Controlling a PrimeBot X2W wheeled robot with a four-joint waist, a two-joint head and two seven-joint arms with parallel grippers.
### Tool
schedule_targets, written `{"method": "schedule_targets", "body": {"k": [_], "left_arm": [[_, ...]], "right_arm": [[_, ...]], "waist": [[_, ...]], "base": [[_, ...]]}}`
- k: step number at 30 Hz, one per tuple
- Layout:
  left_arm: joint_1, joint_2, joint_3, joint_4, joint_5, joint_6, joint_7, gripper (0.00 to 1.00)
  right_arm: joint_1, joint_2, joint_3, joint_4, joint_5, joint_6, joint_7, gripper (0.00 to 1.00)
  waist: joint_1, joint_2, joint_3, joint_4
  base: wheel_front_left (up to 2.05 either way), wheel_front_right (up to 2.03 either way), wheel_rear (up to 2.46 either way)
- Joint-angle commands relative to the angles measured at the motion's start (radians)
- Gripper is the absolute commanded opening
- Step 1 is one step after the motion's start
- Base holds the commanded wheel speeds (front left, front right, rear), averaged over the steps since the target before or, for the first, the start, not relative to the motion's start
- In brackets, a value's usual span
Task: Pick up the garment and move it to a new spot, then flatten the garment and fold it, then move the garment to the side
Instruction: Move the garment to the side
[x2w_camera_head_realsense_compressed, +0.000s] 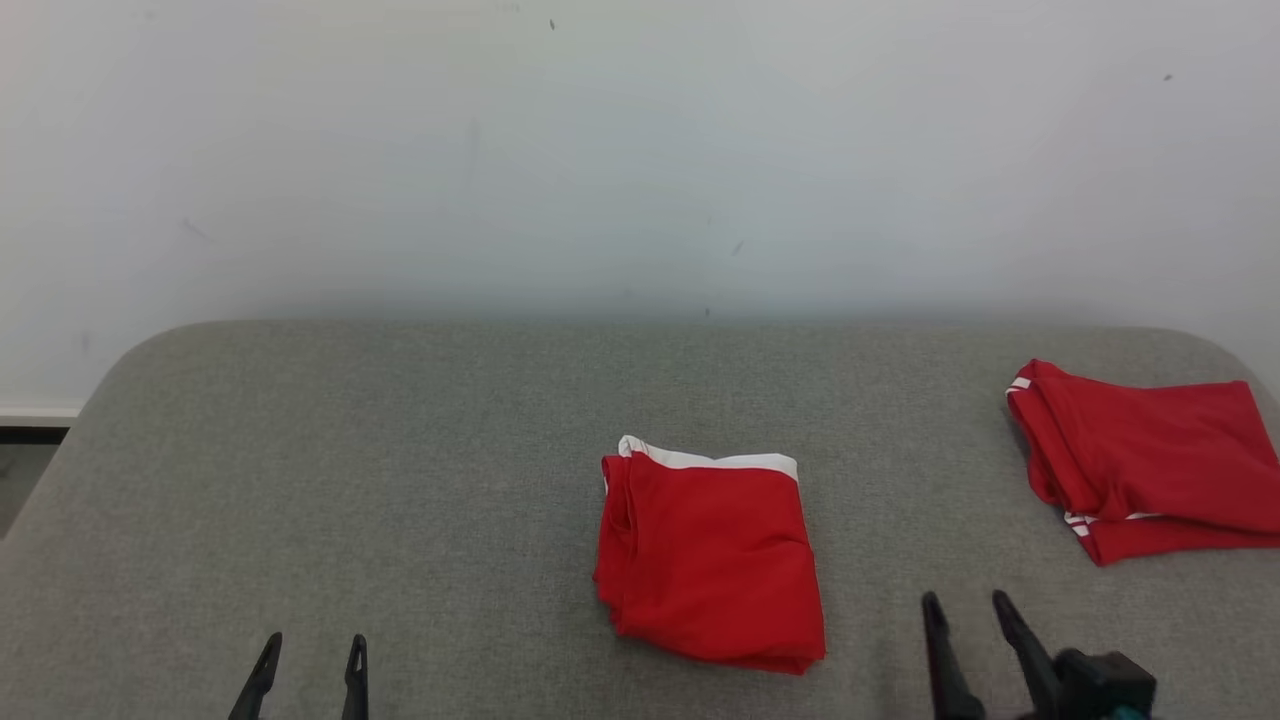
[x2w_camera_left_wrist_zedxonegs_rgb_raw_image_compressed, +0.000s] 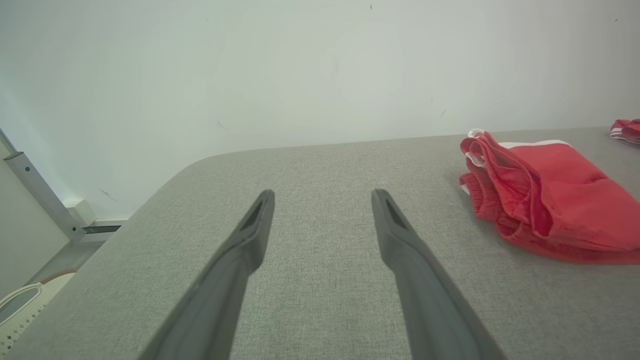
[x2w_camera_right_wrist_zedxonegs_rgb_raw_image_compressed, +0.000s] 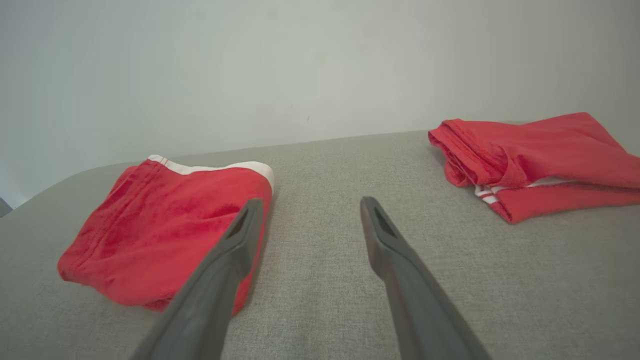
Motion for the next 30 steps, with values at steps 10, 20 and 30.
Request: {"method": "schedule_targets", "body": {"k": [10,20,30], "left_arm": [[-0.059,-0.024,-0.034,0.021,0.001,-0.019,-0.005,1.0],[-0.153,-0.061,-0.097,0.068,0.012,-0.065,-0.01,1.0],[-0.207,-0.074,-0.113,0.115,0.01,-0.084,-0.02,1.0]], "right_arm": [[-0.246,-0.004,0.052,0.298,0.044,0.0,0.025,1.0],[-0.472,-0.024,0.027,0.705,0.13,0.0,0.046,1.0],[-0.552,-0.011,0.052,0.886,0.22,0.0,0.096,0.29]], "waist": [[0.0,0.0,0.027,0.089],[0.0,0.0,0.082,0.239],[0.0,0.0,0.107,0.285]], "base": [[0.0,0.0,0.0],[0.0,0.0,0.0],[0.0,0.0,0.0]]}}
